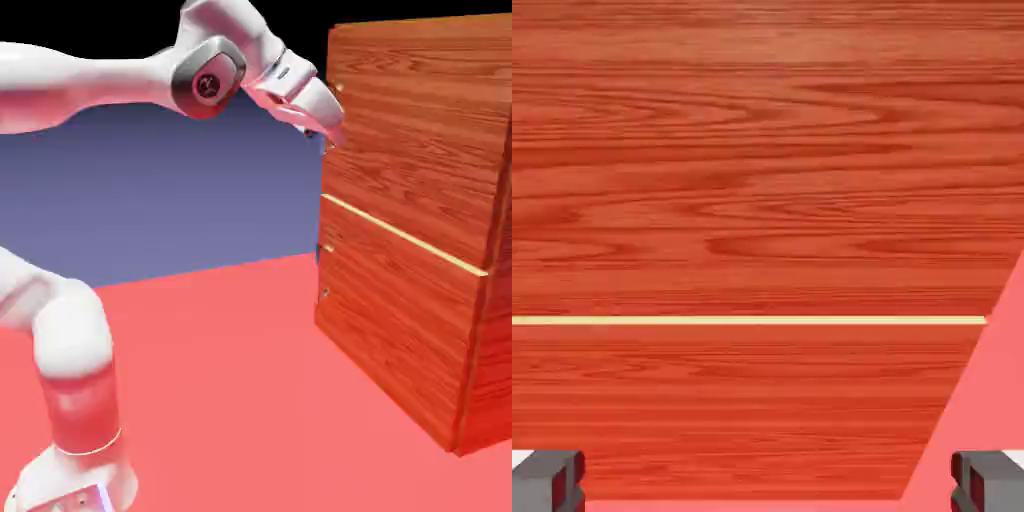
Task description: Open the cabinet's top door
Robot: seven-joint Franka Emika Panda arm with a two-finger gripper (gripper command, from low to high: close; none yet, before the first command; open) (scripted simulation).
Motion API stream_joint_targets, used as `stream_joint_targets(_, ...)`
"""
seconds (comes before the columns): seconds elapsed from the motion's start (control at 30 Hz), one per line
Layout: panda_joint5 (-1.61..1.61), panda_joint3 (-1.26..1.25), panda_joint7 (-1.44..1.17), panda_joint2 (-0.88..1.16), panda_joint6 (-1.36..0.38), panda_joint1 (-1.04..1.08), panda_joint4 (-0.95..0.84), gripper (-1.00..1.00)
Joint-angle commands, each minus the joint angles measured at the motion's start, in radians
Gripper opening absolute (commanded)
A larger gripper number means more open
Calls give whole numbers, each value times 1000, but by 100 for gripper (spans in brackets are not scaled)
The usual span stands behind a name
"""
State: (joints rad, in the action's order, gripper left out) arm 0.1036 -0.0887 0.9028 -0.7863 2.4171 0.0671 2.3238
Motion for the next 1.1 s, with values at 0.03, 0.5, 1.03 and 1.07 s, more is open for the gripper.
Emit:
stream_joint_targets(0.03,77,-66,87,-1,45,50,-24,100)
stream_joint_targets(0.5,615,-526,696,-6,361,398,-192,100)
stream_joint_targets(1.03,1230,-1052,1392,-11,723,796,-384,100)
stream_joint_targets(1.07,1268,-1085,1435,-11,745,821,-396,100)
